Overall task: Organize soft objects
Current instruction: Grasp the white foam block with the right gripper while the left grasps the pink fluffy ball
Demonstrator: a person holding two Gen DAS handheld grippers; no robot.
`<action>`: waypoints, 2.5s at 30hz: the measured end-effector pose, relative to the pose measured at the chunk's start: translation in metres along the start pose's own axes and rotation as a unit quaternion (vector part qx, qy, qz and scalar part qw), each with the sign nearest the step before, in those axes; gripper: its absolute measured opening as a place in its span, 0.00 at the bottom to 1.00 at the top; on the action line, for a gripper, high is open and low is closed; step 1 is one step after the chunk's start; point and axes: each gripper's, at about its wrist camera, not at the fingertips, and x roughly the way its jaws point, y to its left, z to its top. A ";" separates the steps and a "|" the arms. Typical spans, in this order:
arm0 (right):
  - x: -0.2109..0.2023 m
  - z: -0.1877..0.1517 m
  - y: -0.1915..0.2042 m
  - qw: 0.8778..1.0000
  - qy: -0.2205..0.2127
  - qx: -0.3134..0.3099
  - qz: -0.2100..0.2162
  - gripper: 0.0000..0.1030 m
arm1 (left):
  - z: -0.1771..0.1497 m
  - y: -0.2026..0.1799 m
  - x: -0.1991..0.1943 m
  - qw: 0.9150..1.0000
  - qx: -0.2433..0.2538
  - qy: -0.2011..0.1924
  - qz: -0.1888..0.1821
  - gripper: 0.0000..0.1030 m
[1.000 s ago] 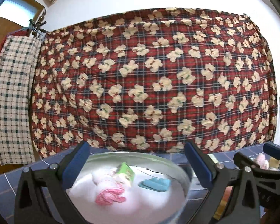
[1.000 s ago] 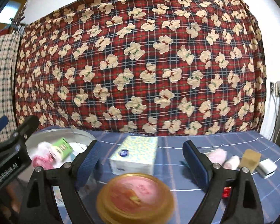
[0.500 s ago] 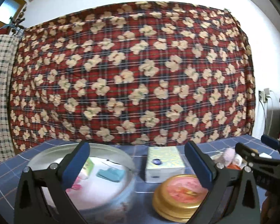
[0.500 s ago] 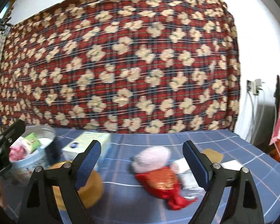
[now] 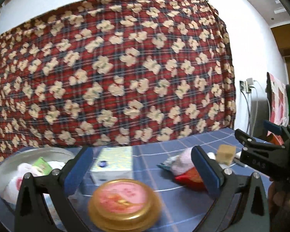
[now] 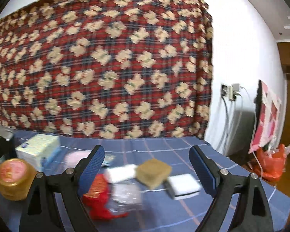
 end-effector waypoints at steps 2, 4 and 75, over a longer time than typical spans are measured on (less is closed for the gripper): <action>0.007 -0.001 -0.015 1.000 0.010 0.007 -0.011 0.88 | 0.000 -0.012 0.006 1.000 -0.001 0.008 -0.011 1.00; 0.015 -0.002 -0.030 0.999 0.021 0.010 -0.024 0.88 | 0.000 -0.024 0.013 1.000 0.007 0.017 -0.018 1.00; 0.068 -0.004 -0.089 0.998 0.063 0.025 0.018 0.58 | 0.004 -0.059 0.097 0.976 -0.020 0.159 -0.148 0.17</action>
